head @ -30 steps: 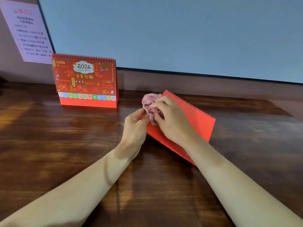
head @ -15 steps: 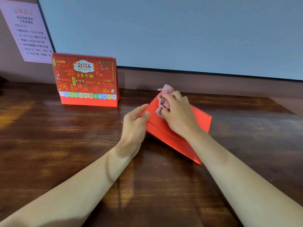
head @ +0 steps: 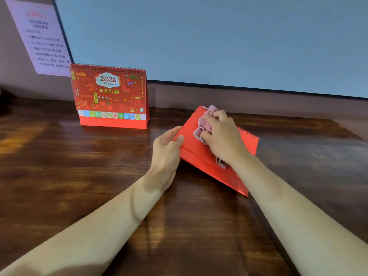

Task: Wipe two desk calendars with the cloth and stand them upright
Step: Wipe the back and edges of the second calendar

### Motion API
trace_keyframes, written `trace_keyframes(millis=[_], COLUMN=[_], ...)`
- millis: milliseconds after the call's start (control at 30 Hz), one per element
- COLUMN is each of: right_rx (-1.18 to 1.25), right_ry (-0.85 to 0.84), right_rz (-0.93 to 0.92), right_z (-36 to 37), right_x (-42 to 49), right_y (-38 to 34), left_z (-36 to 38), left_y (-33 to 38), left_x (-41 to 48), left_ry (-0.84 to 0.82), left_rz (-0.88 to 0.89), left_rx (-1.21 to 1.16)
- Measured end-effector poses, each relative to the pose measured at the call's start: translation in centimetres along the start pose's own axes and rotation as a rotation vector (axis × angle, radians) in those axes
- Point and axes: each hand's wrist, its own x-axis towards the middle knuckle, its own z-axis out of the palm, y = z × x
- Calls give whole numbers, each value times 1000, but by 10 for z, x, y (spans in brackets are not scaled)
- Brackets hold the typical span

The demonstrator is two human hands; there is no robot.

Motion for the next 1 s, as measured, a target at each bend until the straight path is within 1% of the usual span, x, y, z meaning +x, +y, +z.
trace_keyframes(millis=[67, 133, 200, 267, 367, 467, 567, 633, 700, 800, 900, 1000], right_rx=[8, 63, 114, 119, 22, 27, 91, 150, 201, 184, 131, 49], right_ry=[5, -39, -87, -83, -52, -72, -36, -22, -47, -60, -30, -10], right_rz=[-81, -183, -211, -163, -24, 87, 73, 6, -73, -122, -60, 85], right_z=[2, 3, 0, -5, -6, -1, 0, -4, -7, -13, -19, -17], right_x=[-7, -14, -14, -7, 2, -4, -16, -23, -33, -43, -43, -40], right_y=[-9, -16, -16, -11, 7, 20, 19, 10, 1, -6, 5, 31], left_z=[-1, -1, -2, -2, 0, 2, 3, 2, 1, 1, 2, 3], left_y=[-1, -1, 1, 1, 0, 0, -1, 0, 1, 1, 2, 3], left_x=[2, 2, 1, 1, 1, 2, 3, 4, 3, 3, 2, 2], left_ry=[21, 26, 20, 6, 8, 36, 58, 68, 75, 77, 83, 80], left_rz=[-11, -18, -22, -25, -34, -58, -71, -73, -78, -81, -74, -90], left_rx=[-11, -26, -36, -44, -55, -70, -76, -90, -121, -130, -111, -101])
